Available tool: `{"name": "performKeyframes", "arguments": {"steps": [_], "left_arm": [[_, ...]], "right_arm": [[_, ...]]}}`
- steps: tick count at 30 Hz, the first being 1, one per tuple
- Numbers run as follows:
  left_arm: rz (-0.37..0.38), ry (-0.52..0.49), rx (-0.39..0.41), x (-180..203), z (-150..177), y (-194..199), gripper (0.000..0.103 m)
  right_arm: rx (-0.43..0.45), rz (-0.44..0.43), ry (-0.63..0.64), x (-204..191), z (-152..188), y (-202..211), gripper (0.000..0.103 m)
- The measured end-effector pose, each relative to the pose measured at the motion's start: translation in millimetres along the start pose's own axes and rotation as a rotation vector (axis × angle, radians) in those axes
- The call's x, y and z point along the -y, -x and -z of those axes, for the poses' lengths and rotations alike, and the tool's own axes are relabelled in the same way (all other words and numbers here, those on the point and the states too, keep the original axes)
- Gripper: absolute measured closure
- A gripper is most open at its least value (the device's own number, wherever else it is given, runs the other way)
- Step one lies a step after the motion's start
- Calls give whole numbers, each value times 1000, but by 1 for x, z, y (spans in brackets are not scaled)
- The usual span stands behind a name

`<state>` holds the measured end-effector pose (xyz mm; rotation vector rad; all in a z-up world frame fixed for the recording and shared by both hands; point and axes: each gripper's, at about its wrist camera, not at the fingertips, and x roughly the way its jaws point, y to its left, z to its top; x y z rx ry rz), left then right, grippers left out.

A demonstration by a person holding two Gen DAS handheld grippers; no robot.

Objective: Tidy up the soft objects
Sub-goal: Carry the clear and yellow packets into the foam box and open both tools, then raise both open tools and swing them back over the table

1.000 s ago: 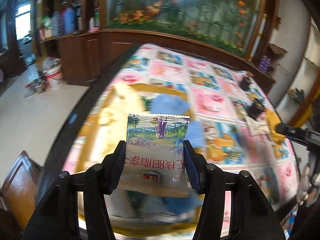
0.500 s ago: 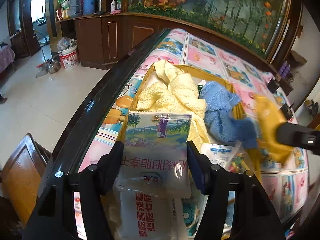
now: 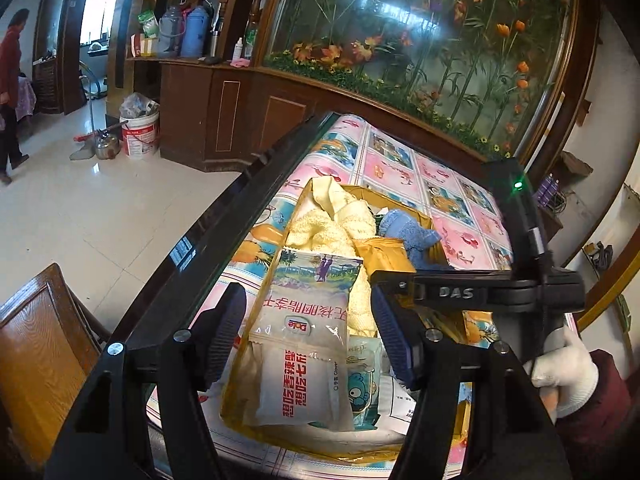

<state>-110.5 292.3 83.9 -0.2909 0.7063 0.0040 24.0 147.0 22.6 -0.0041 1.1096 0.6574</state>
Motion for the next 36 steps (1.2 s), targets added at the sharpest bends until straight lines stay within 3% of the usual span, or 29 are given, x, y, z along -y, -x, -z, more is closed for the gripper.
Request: {"name": "performKeyframes", "arguments": {"steps": [3,5,12,22,29,34,36], "left_arm": [[-7,-13,-5,8,1,0,39],[-5,-28,-6,16,2,0,39],[16,-105,-18,55,9,5,36],[124,-228,63,131,14,41,36],[251,-255,124,176,-5,83,36],[372,-229,217,191,-46,146,36],[401,-212,244,194,-67,170,30]], "right_arm": [[71,-33,0,-1,6,29,47],[126,-24,23,-6,12,48,37],[281,33,65,-6,48,111,28],[426,346,22,52,106,187,28],[585,440,-91,110,146,297,28],[727,499,-149,135,167,403,24],[777,527,-167,141,171,443,23]]}}
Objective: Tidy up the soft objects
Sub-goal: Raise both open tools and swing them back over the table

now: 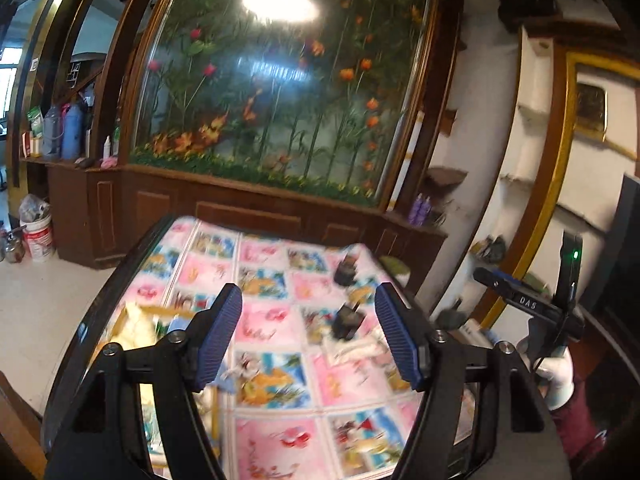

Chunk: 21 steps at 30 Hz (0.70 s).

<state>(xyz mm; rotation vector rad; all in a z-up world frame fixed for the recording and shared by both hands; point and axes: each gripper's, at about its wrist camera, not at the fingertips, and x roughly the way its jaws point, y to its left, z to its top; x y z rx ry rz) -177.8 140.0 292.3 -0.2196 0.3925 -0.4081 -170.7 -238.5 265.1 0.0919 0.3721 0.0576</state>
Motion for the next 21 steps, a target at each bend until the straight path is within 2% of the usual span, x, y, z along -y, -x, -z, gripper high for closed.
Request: {"name": "performKeyframes", "arguments": {"steps": [2,7,10,13,15,16,18,21], "left_arm": [[6,-12,26,9,-28,14,28],[-78,-120,56,36,-95,27,28],[-132,-129,117,43,-138,40,28],[-256,-166,189,50,-178,50,28],[-346,-218,211,54,-197,47,18],[-375,-240,211,54,-203,44,18],[-382,-255,171,47,-202,31,18],[-290,-212,101,29,-174,3,18]], "right_arm": [[34,43,4,17,-26,19,22],[88,175,2,57,-104,61,22],[122,291,35,68,-153,86,22],[139,389,102,65,-194,104,12],[158,444,132,61,-215,110,5],[168,466,149,58,-220,111,2],[158,465,195,54,-220,105,0],[118,374,217,46,-189,75,0]]}}
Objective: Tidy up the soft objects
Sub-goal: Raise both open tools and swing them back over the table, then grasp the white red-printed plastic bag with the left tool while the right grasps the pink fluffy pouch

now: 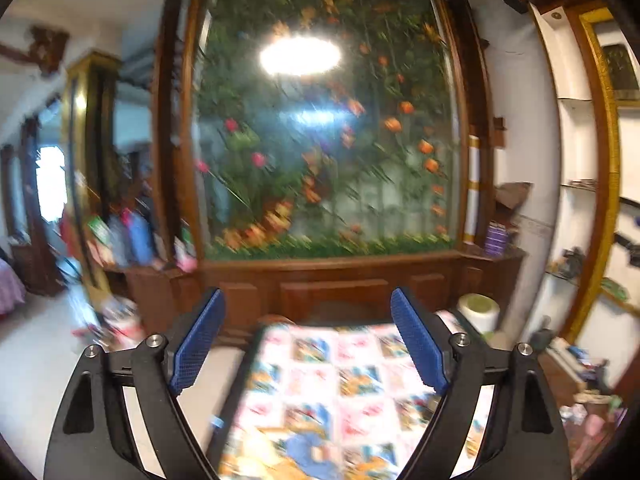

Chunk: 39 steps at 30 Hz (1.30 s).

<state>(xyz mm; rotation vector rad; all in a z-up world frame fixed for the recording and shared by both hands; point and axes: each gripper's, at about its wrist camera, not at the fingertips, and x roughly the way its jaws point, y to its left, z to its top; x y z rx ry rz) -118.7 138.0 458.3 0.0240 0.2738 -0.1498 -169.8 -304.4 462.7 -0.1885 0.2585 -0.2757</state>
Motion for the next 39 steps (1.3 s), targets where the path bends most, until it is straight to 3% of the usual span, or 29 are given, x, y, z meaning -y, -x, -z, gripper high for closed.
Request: {"name": "performKeyframes", "arguments": {"steps": [2,6,10,13,17,19,22,26,29,33,36,39], "left_arm": [[92,30,-46,0,35,-21,18],[266,62,-186,17,120,-71,18],[421,147,-333,48,206,-116,18],[434,175,-427,75,260,-144,18],[402,173,-506,95,300,-151,18],[400,202,-528,86,312,-148,18],[359,228,-533,65,318,-148,18],[316,249,-508,39,320,-148,18],[293,249,-504,33,324,-155,18],[294,247,-530,37,328,-162,18],[318,207,-552,50,331,-161,18],[353,154,-594,69,339,-162,18]], "right_arm": [[-51,-84,4,-11,28,-21,0],[-285,-245,-9,-50,115,-85,4],[-506,-358,-67,-94,203,-154,30],[-629,-402,-160,-120,257,-190,34],[-709,-443,-193,-151,295,-230,36],[-730,-475,-182,-174,306,-248,37],[-761,-485,-158,-199,321,-276,51],[-808,-513,-125,-231,343,-285,54],[-838,-647,-104,-260,345,-263,53],[-931,-918,-183,-281,347,-230,54],[-819,-857,-247,-249,330,-211,53],[-742,-723,-278,-204,325,-202,42]]}}
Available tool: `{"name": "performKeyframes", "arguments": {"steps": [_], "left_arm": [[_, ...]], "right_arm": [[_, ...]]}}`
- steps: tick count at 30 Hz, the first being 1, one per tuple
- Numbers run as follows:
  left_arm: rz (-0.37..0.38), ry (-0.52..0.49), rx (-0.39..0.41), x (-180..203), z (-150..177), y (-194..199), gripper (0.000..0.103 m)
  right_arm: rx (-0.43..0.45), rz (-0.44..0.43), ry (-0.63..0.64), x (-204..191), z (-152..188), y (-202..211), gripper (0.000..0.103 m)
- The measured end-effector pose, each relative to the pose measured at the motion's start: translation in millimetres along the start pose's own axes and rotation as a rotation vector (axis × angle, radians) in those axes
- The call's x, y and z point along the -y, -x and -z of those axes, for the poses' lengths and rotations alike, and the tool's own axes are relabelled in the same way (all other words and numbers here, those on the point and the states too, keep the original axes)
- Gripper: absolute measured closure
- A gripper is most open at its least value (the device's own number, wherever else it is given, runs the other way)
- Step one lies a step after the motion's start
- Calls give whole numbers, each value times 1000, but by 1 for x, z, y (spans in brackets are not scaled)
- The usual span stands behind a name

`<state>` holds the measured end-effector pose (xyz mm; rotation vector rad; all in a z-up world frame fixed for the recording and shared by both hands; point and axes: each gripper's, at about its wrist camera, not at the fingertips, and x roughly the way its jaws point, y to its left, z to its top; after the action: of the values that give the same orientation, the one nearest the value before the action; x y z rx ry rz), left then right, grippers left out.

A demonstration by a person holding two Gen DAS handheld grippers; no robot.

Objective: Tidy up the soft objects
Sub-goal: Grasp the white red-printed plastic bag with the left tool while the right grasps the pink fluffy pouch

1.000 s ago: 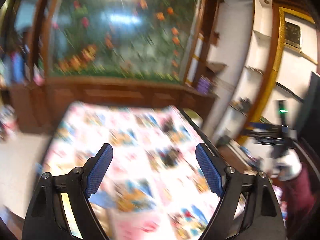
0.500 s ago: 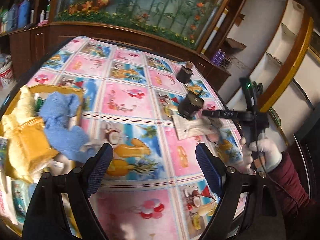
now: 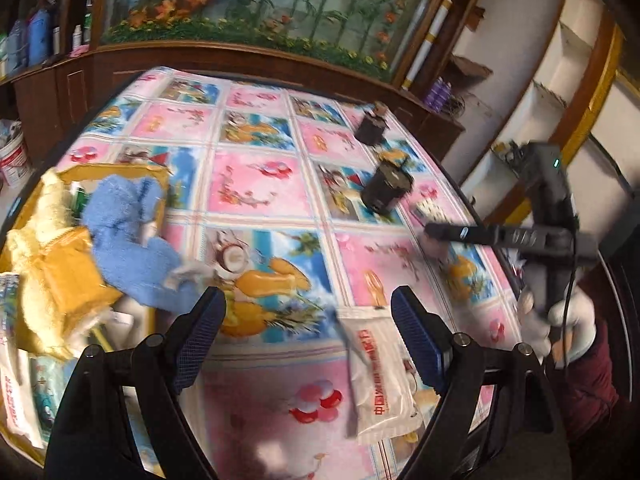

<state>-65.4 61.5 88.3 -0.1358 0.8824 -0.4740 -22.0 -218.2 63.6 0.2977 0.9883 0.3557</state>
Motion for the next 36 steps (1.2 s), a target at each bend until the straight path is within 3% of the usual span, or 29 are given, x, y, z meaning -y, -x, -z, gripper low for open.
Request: {"name": "performKeyframes", "arguments": {"steps": [7,18,22,23,24,25,30,36], "left_arm": [[37,-80,-169,44,31,-42,18],[-122,-179,-222,75,46,-92,18],[-139,-204,-193,77,52,-93,19],[-137,-199,-183,75,52,-91,24],[-139,-203,-170,74,52,-89,48],[-133,-210,-166,73,51,-87,58],[-25,-113,-155,55,43,-70,61],[59,-63,-15,47,29,-10,61]], "right_arm": [[13,246,-45,58,12,7,41],[-5,282,-19,59,4,-42,40],[9,282,-34,58,3,-49,43],[14,289,-34,58,3,-50,53],[16,299,-29,57,4,-50,61],[13,301,-25,55,4,-50,63],[13,282,4,44,14,-44,66],[35,201,13,20,32,-23,66]]}}
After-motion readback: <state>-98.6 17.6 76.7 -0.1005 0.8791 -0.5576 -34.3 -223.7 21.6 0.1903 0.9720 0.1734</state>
